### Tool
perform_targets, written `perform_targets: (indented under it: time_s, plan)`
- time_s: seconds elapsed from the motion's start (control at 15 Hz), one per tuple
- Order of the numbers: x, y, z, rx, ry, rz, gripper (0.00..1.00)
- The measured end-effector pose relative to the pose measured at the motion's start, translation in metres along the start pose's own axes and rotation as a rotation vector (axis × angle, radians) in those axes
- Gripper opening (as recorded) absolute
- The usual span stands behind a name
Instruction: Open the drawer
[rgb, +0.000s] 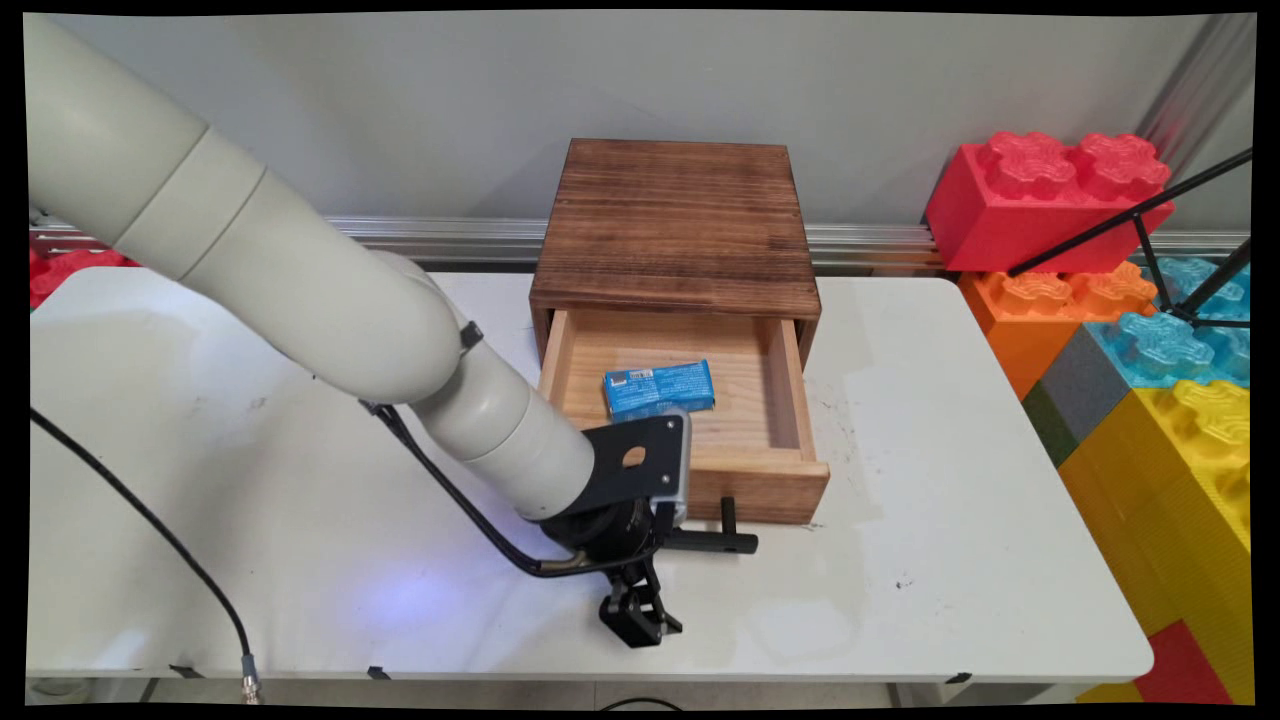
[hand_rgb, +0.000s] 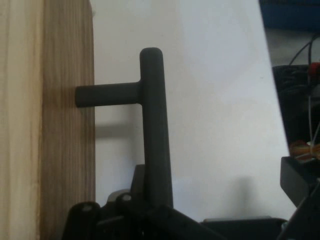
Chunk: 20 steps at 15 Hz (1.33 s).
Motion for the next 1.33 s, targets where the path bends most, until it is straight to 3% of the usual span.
perform_targets:
  time_s: [0.6, 1.33]
  plan:
    - [0.000, 0.023, -0.004, -0.011, 0.015, 0.000, 1.00]
    - [-0.005, 0.036, -0.015, -0.015, 0.025, -0.014, 1.00]
